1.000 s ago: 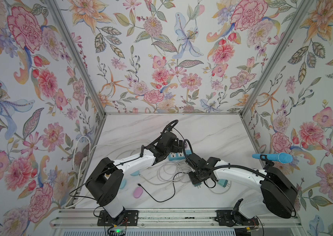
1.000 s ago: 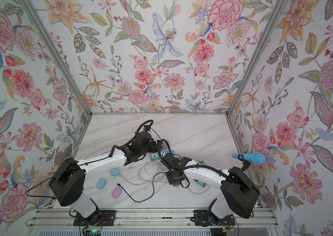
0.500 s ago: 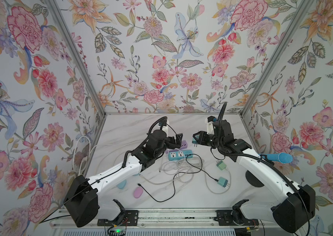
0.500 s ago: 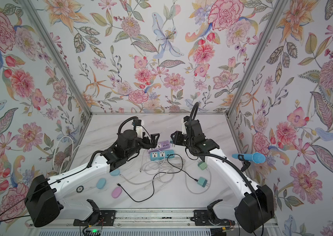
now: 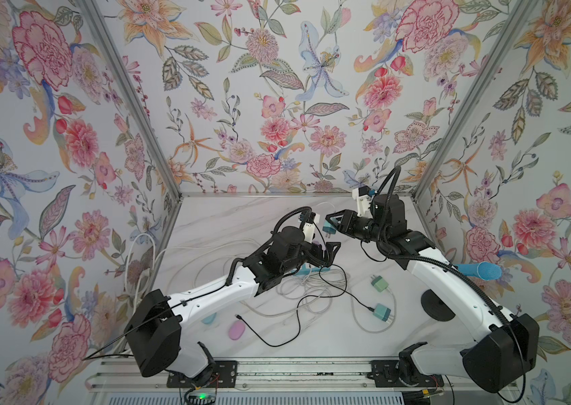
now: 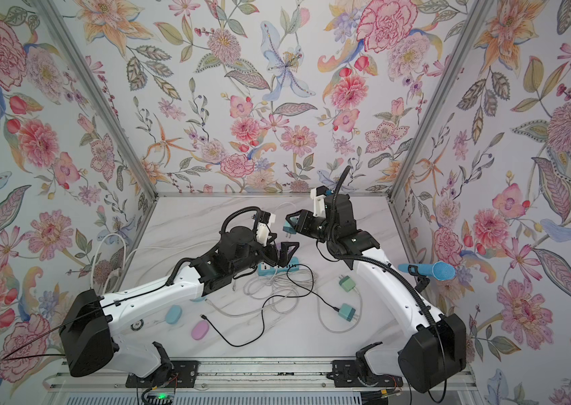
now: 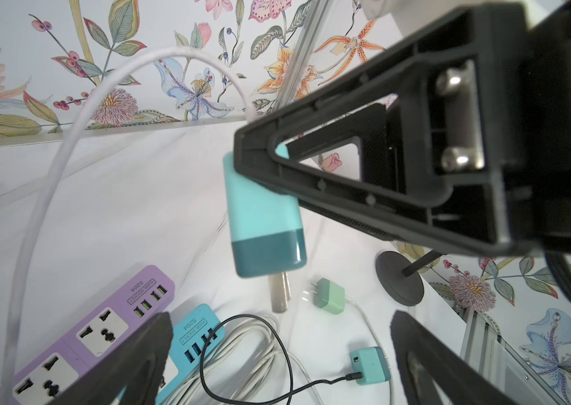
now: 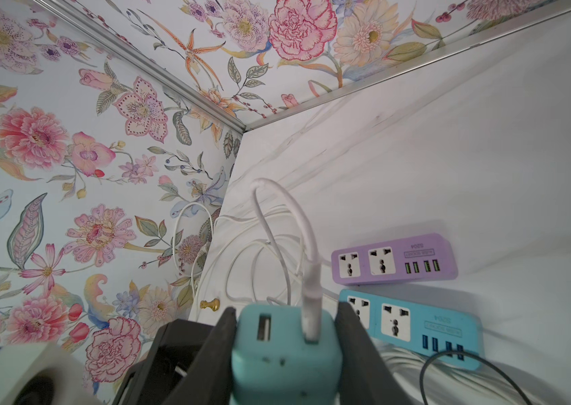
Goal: Charge the bluetooth headset
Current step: Pick up the plug from the center of the board, then insert the plug into the socket.
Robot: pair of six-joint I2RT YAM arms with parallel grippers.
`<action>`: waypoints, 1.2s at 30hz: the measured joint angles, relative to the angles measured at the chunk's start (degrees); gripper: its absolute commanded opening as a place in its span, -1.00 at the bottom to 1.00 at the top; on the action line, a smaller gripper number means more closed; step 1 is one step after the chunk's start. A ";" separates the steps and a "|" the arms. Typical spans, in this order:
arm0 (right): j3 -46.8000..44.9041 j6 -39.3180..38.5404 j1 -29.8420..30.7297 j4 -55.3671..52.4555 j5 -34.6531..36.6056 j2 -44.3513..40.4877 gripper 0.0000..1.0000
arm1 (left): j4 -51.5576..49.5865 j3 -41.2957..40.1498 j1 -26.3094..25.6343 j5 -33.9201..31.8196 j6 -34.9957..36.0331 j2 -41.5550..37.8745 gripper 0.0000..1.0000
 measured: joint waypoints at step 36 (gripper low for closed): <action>-2.45 6.03 -1.86 4.17 -7.74 -3.04 0.16 | -0.07 7.72 1.38 1.09 5.29 3.63 -1.00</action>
